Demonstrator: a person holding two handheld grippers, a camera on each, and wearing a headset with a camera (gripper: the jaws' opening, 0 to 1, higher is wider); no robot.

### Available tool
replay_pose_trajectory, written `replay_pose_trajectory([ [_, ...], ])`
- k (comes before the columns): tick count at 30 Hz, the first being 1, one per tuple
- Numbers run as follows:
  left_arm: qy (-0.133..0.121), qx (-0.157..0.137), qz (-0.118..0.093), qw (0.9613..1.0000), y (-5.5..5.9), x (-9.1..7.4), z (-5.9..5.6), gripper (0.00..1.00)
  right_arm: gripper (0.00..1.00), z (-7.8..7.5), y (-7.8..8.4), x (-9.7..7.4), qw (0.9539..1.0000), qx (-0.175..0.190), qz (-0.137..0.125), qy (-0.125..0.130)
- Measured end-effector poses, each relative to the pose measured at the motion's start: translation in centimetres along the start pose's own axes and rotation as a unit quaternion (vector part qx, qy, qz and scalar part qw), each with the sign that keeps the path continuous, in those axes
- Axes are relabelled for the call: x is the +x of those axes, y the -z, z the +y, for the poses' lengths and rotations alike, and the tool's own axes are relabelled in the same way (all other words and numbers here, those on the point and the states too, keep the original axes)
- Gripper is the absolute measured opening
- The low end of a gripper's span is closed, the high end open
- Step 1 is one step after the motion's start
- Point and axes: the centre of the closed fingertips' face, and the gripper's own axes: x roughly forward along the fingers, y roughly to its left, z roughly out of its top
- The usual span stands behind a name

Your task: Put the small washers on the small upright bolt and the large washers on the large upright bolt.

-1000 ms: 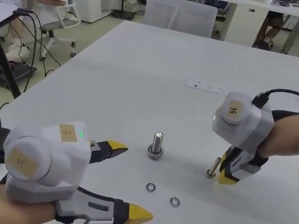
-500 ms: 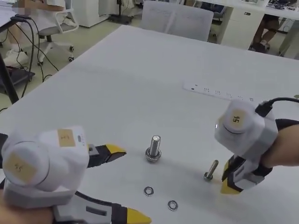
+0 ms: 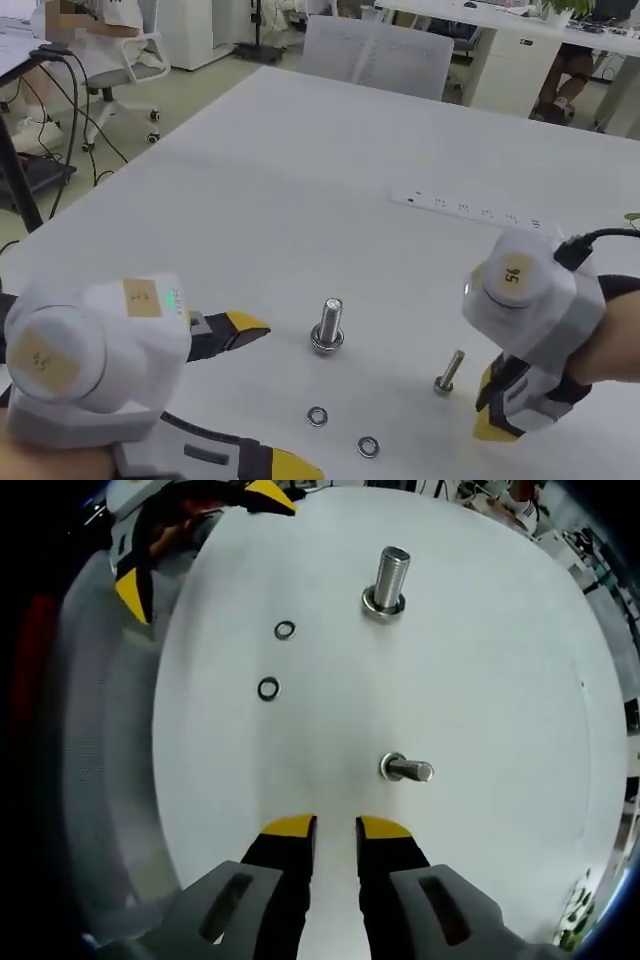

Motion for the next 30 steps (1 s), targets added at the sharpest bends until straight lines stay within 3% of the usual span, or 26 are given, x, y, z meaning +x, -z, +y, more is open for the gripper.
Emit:
replay_pose_trajectory([
  [17, -0.003, 0.012, -0.005, 0.9999, -0.6, -0.4, -0.2, 0.77, 0.17, 2.7, -0.3, -0.6, 0.9999, -0.002, -0.008, -0.013],
  [30, -0.005, 0.016, -0.009, 0.9998, -0.8, -0.8, -0.3, 0.77, 0.17, 4.9, -1.9, -1.4, 0.9993, -0.019, -0.016, -0.027],
])
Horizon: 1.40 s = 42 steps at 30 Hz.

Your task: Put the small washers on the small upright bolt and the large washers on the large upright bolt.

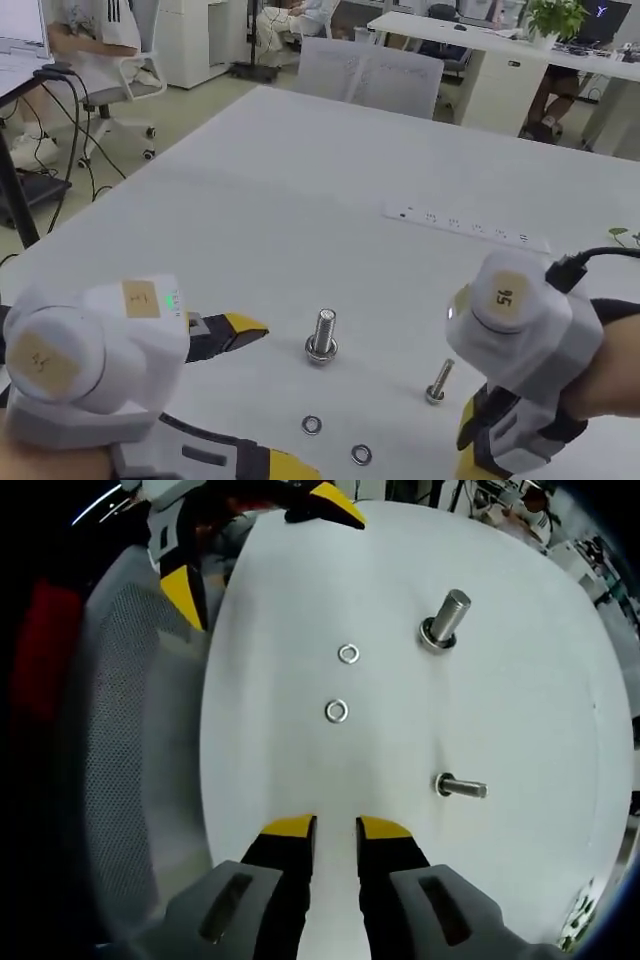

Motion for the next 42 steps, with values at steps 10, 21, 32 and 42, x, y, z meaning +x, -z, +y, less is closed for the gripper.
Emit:
replay_pose_trajectory([
  [10, -0.004, 0.002, -0.003, 1.0000, -0.2, -0.3, -0.1, 0.77, 0.17, 0.6, -1.5, -0.6, 0.9998, -0.015, -0.011, -0.002],
  [21, -0.005, 0.001, -0.006, 1.0000, -0.3, -0.4, -0.2, 0.77, 0.18, 0.8, -4.5, -0.2, 0.9986, -0.042, -0.031, -0.005],
  [32, -0.005, 0.004, -0.003, 1.0000, -0.1, -0.5, -0.3, 0.77, 0.18, 0.5, -6.3, 2.1, 0.9970, -0.073, -0.027, -0.004],
  [42, -0.007, 0.006, -0.003, 1.0000, -0.1, -0.5, -0.4, 0.76, 0.18, -0.2, -6.5, 3.9, 0.9965, -0.082, -0.015, 0.003],
])
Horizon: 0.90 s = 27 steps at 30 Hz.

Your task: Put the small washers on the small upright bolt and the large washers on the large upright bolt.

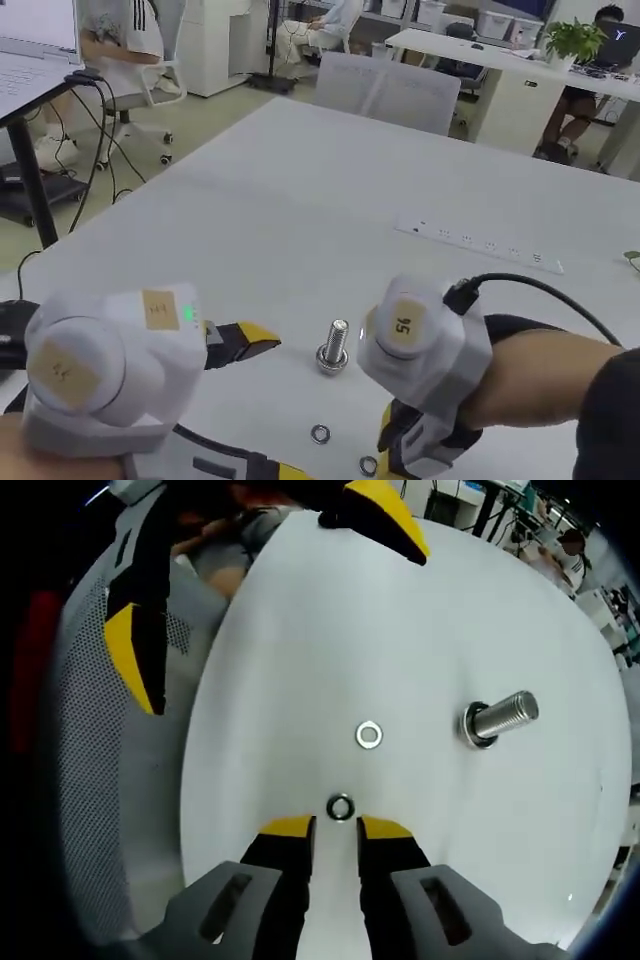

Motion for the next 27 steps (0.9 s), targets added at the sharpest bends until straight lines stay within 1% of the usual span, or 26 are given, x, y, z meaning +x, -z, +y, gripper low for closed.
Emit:
replay_pose_trajectory([
  [4, 0.001, 0.000, 0.001, 1.0000, 0.03, 0.00, -0.06, 0.76, 0.19, 0.12, -0.14, -0.05, 1.0000, 0.003, -0.004, -0.002],
  [15, 0.003, 0.000, 0.000, 1.0000, 0.02, 0.13, -0.23, 0.76, 0.20, 0.06, 0.25, 0.20, 1.0000, 0.003, 0.002, -0.001],
  [22, 0.005, 0.000, 0.000, 1.0000, 0.11, 0.14, -0.33, 0.76, 0.21, 0.11, -0.02, 0.06, 1.0000, 0.006, -0.003, -0.001],
  [27, 0.008, 0.002, 0.000, 1.0000, 0.09, 0.16, -0.43, 0.76, 0.22, 0.05, 0.16, -0.09, 1.0000, 0.009, -0.001, 0.001],
])
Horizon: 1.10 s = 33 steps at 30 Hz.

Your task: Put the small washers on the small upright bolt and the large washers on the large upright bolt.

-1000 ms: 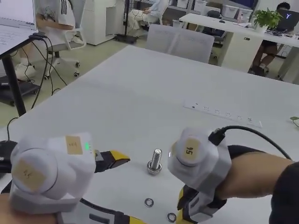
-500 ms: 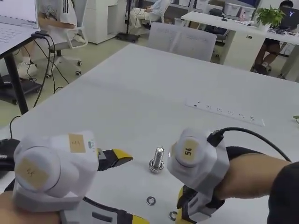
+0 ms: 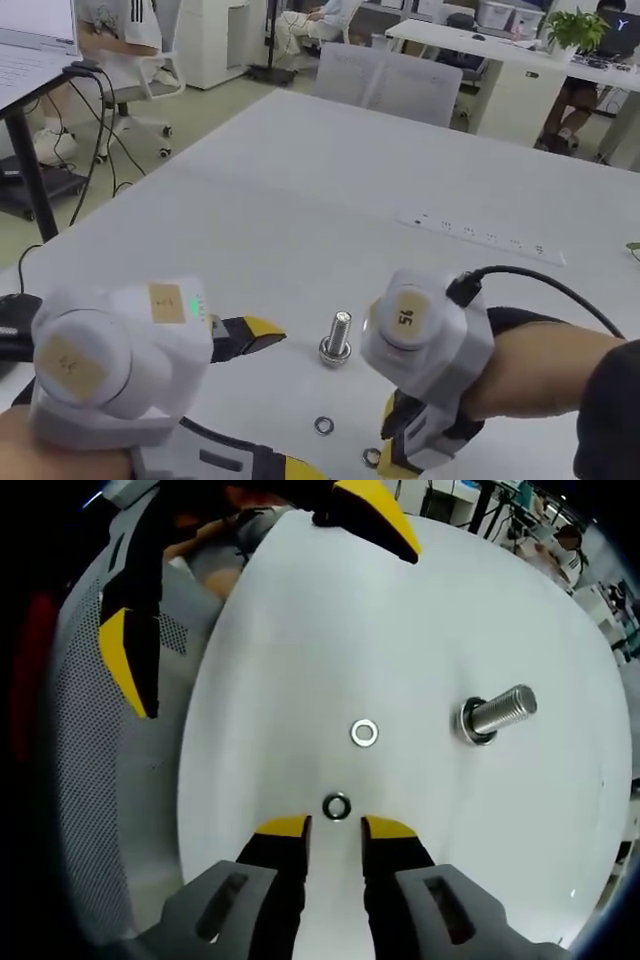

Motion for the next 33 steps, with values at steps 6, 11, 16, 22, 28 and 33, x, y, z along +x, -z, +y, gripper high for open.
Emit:
replay_pose_trajectory([
  [6, 0.002, 0.001, -0.001, 1.0000, -0.02, 0.00, -0.05, 0.76, 0.22, 0.17, 0.06, -0.07, 1.0000, 0.004, 0.000, -0.002],
  [11, 0.003, 0.000, -0.001, 1.0000, 0.04, 0.04, -0.05, 0.76, 0.23, 0.09, 0.14, -0.22, 1.0000, 0.008, -0.001, -0.001],
  [16, 0.002, 0.001, 0.000, 1.0000, 0.01, 0.01, 0.03, 0.76, 0.23, -0.02, 0.00, -0.25, 1.0000, 0.008, -0.004, 0.001],
  [22, 0.001, 0.001, 0.001, 1.0000, 0.07, -0.03, 0.06, 0.75, 0.23, 0.03, 0.04, -0.09, 1.0000, 0.008, -0.003, -0.001],
  [28, 0.000, 0.000, 0.000, 1.0000, 0.04, -0.09, 0.11, 0.75, 0.23, -0.03, -0.09, 0.36, 1.0000, 0.005, -0.001, -0.002],
  [33, -0.002, -0.001, -0.001, 1.0000, -0.04, -0.14, 0.18, 0.75, 0.23, 0.06, -0.09, 0.66, 1.0000, 0.000, 0.004, -0.003],
])
